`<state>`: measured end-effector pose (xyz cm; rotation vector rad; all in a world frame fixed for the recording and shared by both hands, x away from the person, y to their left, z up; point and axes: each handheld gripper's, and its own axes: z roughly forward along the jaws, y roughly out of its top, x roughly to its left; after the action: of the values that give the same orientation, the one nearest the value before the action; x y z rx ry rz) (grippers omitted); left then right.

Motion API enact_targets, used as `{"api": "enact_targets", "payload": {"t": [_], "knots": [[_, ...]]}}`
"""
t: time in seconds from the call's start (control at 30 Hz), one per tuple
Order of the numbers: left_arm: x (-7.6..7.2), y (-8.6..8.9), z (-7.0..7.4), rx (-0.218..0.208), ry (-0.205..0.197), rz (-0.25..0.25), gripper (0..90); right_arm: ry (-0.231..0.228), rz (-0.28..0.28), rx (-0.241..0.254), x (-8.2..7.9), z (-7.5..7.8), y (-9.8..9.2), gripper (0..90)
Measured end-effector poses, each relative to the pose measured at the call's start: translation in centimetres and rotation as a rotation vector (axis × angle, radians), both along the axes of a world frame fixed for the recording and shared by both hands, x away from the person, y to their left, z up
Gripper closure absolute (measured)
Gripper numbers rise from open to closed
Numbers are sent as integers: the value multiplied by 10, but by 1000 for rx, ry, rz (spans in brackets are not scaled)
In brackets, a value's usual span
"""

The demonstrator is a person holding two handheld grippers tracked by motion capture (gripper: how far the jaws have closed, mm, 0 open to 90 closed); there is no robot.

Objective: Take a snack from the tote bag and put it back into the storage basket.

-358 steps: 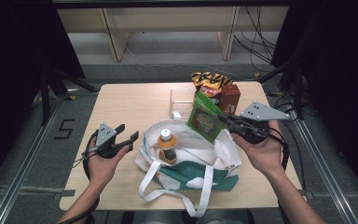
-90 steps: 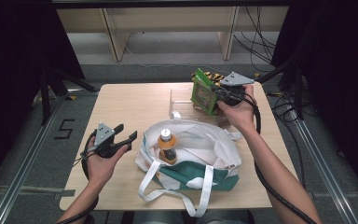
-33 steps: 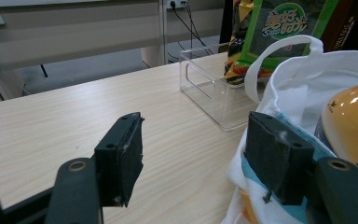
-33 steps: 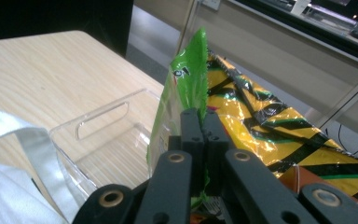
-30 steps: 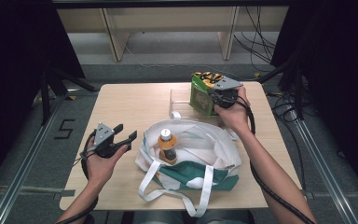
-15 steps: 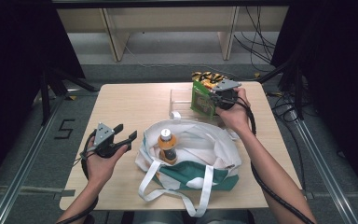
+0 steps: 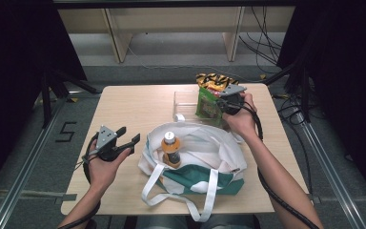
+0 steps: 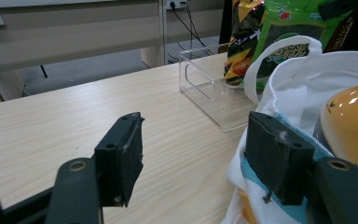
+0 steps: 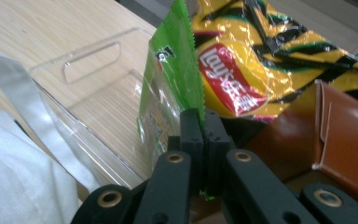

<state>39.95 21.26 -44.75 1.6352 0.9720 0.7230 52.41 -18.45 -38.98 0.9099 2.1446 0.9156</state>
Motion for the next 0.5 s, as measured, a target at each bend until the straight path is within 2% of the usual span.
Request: {"api": "enact_targets", "payload": {"t": [0.1,0.17,0.2,0.3,0.5], "knots": [[0,0,0,-1,1,1,364,5,-7,-5,1,-4,-2,891],[0,0,0,-1,2,2,364,28,-14,-8,1,-5,-2,886],[0,0,0,-2,2,2,364,12,-9,-9,2,-7,-2,886],[0,0,0,-4,3,2,364,25,-16,-3,1,-6,-2,880],[0,0,0,-2,1,1,364,14,-13,-9,1,-5,-2,835]]}}
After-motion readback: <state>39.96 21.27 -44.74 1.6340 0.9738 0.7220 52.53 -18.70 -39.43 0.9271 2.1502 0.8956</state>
